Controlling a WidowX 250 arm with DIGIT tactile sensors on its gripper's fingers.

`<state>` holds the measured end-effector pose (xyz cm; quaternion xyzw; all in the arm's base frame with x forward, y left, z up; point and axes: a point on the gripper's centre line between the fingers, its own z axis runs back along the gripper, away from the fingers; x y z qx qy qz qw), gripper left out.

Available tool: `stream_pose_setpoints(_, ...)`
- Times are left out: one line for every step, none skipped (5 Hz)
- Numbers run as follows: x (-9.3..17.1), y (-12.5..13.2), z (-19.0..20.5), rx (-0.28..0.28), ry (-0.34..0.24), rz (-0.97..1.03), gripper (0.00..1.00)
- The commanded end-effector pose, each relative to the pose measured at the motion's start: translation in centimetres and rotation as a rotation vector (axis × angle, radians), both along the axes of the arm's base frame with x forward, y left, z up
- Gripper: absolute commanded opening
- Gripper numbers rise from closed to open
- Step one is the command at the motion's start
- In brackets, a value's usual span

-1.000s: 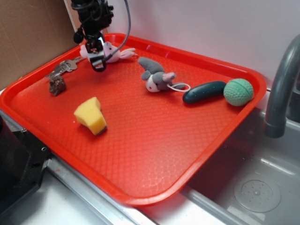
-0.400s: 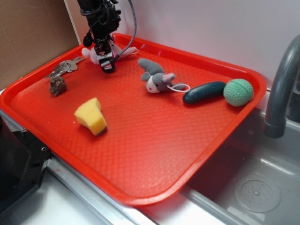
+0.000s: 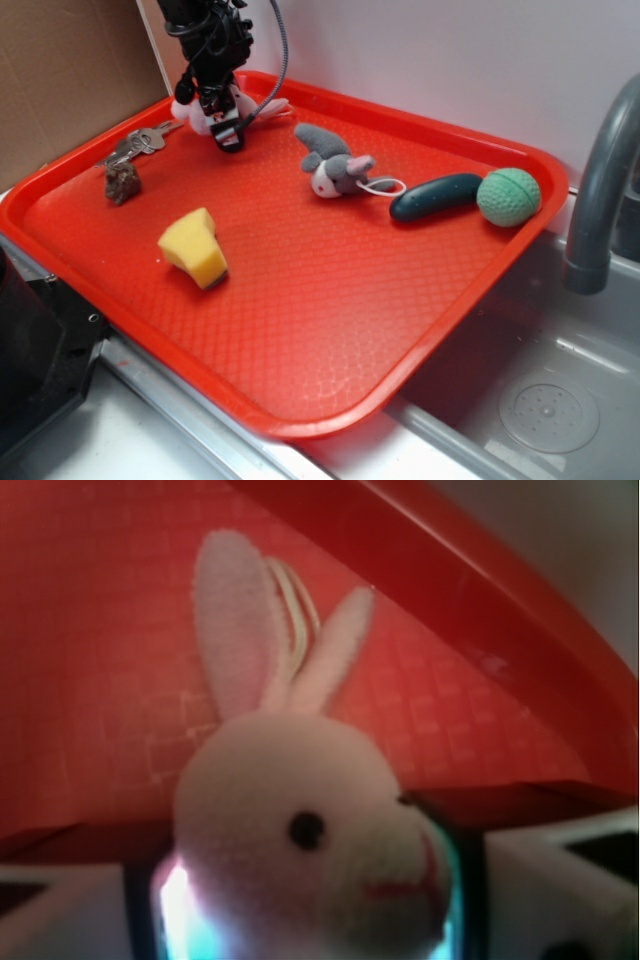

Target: Grab the pink bunny.

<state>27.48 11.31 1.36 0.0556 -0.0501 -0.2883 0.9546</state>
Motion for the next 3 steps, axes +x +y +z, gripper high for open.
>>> stream_pose_setpoints(-4.4,-3.5,10.6,0.024,-0.090,0.264,0.00)
stream_pose_setpoints(-6.4,-7.2,15.4,0.011,-0.186,0.388,0.00)
stream_pose_setpoints(-6.9,-8.8,21.1,-0.138,-0.104,0.613,0.00)
